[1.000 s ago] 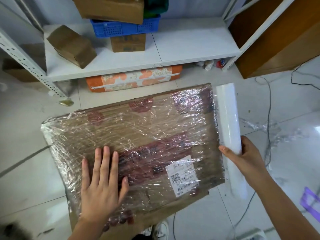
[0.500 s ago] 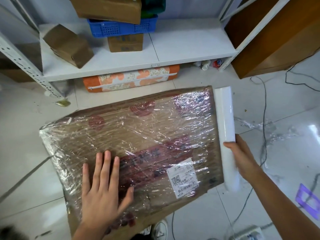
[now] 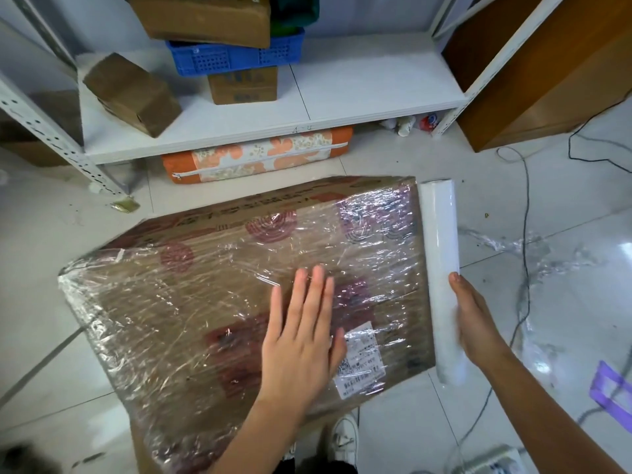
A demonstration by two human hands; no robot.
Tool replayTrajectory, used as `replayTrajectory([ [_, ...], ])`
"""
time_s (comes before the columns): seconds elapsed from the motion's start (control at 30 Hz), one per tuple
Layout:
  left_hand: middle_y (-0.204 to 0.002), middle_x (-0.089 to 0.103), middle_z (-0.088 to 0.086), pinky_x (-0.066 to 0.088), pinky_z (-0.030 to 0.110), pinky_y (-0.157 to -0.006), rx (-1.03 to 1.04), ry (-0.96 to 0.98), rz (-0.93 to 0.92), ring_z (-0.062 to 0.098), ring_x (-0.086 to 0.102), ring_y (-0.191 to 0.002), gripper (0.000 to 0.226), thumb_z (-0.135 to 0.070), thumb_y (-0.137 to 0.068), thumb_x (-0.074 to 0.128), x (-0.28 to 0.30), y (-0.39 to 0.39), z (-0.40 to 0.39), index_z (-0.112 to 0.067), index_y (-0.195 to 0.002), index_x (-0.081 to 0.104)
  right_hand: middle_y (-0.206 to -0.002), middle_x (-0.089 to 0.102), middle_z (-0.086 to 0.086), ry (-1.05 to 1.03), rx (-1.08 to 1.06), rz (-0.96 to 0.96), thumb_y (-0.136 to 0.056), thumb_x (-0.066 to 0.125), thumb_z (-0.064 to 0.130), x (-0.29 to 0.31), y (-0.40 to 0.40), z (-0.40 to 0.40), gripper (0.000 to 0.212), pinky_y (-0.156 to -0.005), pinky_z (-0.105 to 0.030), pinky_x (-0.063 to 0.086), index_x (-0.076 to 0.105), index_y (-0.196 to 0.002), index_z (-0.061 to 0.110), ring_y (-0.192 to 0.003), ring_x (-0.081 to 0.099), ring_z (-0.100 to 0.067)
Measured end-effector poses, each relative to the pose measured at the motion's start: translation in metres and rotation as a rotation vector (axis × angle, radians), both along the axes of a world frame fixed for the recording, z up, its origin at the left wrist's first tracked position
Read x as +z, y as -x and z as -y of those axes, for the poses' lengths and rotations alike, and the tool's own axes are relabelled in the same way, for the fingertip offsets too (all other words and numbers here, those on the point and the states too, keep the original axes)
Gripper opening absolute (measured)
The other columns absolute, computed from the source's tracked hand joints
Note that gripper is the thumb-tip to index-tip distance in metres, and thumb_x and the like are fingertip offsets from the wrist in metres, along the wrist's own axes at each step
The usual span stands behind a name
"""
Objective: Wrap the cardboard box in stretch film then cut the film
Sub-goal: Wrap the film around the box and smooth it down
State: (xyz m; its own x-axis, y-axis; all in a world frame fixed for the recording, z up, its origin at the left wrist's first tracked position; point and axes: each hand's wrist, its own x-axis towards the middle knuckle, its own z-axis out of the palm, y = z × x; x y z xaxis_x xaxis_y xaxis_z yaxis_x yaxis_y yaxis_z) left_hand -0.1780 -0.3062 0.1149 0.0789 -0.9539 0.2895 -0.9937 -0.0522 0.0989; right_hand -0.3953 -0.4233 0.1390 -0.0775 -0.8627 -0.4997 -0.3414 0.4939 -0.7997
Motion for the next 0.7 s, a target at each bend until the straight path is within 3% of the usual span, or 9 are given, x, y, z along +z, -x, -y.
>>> replayTrajectory([
  [0.1, -0.158, -0.01, 0.014, -0.005, 0.047, -0.118, 0.006, -0.038, 0.076, 0.027, -0.005, -0.146, 0.064, -0.041, -0.1, 0.012, -0.014, 0.008, 0.016, -0.002, -0.15, -0.001, -0.11, 0.064, 0.001, -0.004, 0.045, -0.004, -0.095, 0.044, 0.044, -0.001, 0.003, 0.0, 0.024, -0.099, -0.035, 0.041, 0.061, -0.097, 0.027, -0.104, 0.057, -0.016],
  [0.17, -0.158, -0.005, 0.014, -0.003, 0.048, -0.118, 0.019, -0.033, 0.102, 0.027, -0.003, -0.147, 0.065, -0.041, -0.1, 0.015, -0.02, 0.006, 0.016, -0.002, -0.15, 0.002, -0.109, 0.063, -0.002, 0.018, 0.134, -0.029, -0.096, 0.041, 0.041, 0.002, 0.005, 0.0, 0.025, -0.1, -0.038, 0.043, 0.06, -0.103, 0.025, -0.104, 0.058, -0.018],
  [0.23, -0.158, -0.002, 0.014, -0.001, 0.048, -0.118, 0.019, -0.016, 0.117, 0.028, -0.001, -0.147, 0.067, -0.041, -0.098, 0.019, -0.02, 0.006, 0.016, -0.001, -0.15, 0.005, -0.102, 0.063, -0.011, 0.06, 0.253, -0.076, -0.095, 0.046, 0.04, 0.008, 0.008, 0.003, 0.03, -0.092, -0.042, 0.047, 0.057, -0.106, 0.015, -0.096, 0.059, -0.023],
  [0.3, -0.157, 0.003, 0.014, 0.0, 0.048, -0.118, 0.02, 0.002, 0.133, 0.028, 0.0, -0.147, 0.067, -0.04, -0.097, 0.023, -0.021, 0.006, 0.015, -0.001, -0.15, 0.008, -0.093, 0.063, -0.006, 0.111, 0.347, -0.088, -0.086, 0.056, 0.049, 0.015, 0.012, 0.008, 0.036, -0.075, -0.036, 0.05, 0.052, -0.097, 0.014, -0.085, 0.06, -0.017],
  [0.37, -0.157, 0.006, 0.014, 0.001, 0.048, -0.119, 0.02, 0.014, 0.142, 0.028, 0.002, -0.147, 0.067, -0.04, -0.096, 0.026, -0.021, 0.007, 0.016, -0.001, -0.149, 0.012, -0.096, 0.065, 0.0, 0.132, 0.361, -0.065, -0.072, 0.064, 0.056, 0.018, 0.02, 0.013, 0.046, -0.076, -0.035, 0.052, 0.047, -0.093, 0.019, -0.088, 0.066, -0.014],
  [0.47, -0.158, 0.005, 0.013, 0.003, 0.048, -0.119, 0.019, 0.041, 0.144, 0.028, 0.004, -0.146, 0.067, -0.039, -0.095, 0.029, -0.022, 0.007, 0.015, -0.001, -0.149, 0.015, -0.097, 0.068, -0.009, 0.161, 0.296, -0.087, -0.06, 0.074, 0.054, 0.014, 0.03, 0.019, 0.054, -0.076, -0.036, 0.054, 0.042, -0.092, 0.024, -0.088, 0.069, -0.022],
  [0.57, -0.158, 0.004, 0.013, 0.004, 0.049, -0.118, 0.013, 0.05, 0.16, 0.029, 0.006, -0.146, 0.067, -0.039, -0.095, 0.03, -0.024, 0.01, 0.012, -0.001, -0.148, 0.016, -0.093, 0.064, -0.004, 0.124, 0.236, -0.049, -0.069, 0.079, 0.027, 0.01, 0.028, 0.025, 0.049, -0.066, -0.022, 0.053, 0.043, -0.101, 0.021, -0.077, 0.066, -0.016],
  [0.7, -0.158, 0.007, 0.014, 0.007, 0.049, -0.118, 0.025, 0.076, 0.184, 0.029, 0.008, -0.146, 0.065, -0.039, -0.096, 0.029, -0.026, 0.017, 0.004, -0.001, -0.147, 0.019, -0.087, 0.066, 0.005, -0.03, 0.276, 0.034, -0.083, 0.066, 0.034, -0.007, 0.027, 0.034, 0.037, -0.075, -0.03, 0.052, 0.06, -0.113, 0.014, -0.076, 0.063, -0.014],
])
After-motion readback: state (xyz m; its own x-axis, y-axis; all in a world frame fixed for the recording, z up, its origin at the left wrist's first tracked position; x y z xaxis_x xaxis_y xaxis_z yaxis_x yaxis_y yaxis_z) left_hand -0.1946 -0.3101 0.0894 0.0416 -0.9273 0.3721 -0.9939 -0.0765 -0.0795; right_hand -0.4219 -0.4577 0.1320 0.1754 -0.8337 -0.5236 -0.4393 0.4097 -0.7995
